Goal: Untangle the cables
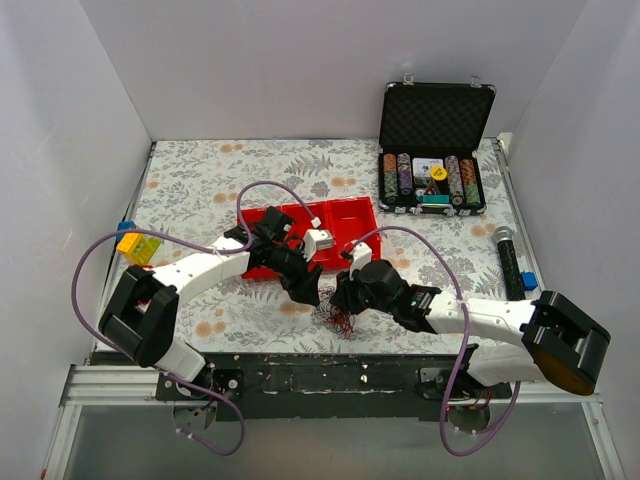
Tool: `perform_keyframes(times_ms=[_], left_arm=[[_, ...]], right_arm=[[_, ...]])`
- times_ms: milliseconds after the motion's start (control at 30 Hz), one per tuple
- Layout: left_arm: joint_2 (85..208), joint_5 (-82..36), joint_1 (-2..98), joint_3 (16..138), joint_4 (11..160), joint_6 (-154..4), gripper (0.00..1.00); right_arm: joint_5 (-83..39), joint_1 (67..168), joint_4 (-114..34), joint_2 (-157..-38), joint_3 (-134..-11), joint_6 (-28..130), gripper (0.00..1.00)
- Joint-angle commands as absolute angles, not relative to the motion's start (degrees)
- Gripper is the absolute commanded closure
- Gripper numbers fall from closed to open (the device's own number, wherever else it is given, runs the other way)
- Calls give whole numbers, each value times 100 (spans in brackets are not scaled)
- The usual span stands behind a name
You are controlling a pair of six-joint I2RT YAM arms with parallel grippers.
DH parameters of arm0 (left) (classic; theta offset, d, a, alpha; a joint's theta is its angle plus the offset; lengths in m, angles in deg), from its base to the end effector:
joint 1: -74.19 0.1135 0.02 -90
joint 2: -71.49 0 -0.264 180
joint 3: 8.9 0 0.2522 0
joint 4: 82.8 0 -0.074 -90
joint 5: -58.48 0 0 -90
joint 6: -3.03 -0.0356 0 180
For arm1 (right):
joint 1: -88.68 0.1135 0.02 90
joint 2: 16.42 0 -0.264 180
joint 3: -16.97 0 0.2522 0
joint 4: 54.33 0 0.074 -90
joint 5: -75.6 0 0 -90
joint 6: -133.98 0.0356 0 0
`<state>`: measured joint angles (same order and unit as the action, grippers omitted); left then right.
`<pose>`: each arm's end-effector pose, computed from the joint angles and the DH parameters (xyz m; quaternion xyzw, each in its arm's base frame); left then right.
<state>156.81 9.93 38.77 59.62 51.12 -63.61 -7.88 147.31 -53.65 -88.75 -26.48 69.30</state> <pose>0.2192 -0.1848 0.2141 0.1780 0.8955 -0.4074 0.0222 0.1366 0.2163 0.1893 -0.2198 0.8347 0.2995 0.4064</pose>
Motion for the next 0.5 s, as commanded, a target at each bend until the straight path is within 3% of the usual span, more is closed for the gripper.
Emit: perform_keyframes(times_ms=[0,133,367,467], left_arm=[[15806,1111,3780,5813,5328,-6411,37],[15920,1005,3763,5724,5574,-6464,40],[16193,1154,3754,5786,5786,-6385,54],[16263,1163,3763,5803,5830,-6359,73]], right_arm=[[-676,14774,-5647,-8726,-2641,6973,62],[-702,14800,-5691,-8699,-2614,7008,62],[-720,14801,-5805,-8717,-2544,7096,64],[-711,14792,-5814,-8734,-2535,7096,64]])
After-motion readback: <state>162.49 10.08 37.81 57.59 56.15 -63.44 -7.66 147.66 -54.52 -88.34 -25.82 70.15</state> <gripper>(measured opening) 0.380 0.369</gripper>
